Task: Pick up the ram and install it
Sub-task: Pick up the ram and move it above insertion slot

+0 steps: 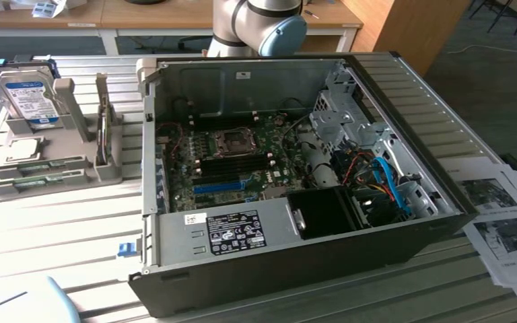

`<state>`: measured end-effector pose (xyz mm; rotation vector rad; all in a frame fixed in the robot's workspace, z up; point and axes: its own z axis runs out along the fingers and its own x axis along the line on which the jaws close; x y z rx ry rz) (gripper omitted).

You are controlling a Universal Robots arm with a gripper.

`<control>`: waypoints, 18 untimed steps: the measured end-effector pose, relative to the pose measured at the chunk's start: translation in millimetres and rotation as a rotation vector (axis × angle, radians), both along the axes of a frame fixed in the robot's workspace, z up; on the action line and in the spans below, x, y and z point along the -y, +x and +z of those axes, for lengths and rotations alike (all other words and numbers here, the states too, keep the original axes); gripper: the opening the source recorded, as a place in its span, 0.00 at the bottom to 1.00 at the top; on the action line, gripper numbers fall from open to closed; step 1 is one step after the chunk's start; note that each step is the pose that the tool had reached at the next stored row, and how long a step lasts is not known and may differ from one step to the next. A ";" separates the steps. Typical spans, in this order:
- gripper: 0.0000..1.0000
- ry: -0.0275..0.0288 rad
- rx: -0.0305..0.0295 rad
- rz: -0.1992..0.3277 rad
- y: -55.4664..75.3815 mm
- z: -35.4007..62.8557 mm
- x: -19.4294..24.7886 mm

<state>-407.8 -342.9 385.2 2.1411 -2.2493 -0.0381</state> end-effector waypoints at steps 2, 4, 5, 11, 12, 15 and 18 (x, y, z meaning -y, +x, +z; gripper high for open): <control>0.09 0.0000 0.0009 0.008 0.0 0.0 0.0; 0.09 -0.0001 0.0028 0.017 0.0 0.0 0.0; 0.09 0.0000 0.0032 0.021 0.1 0.1 0.0; 0.09 0.0000 0.0054 0.041 0.0 0.0 0.0; 0.09 0.0000 0.0059 0.046 0.0 0.0 0.0; 0.09 0.0000 0.0066 0.065 0.0 -0.1 0.0; 0.09 0.0001 0.0066 0.073 0.0 -0.1 0.0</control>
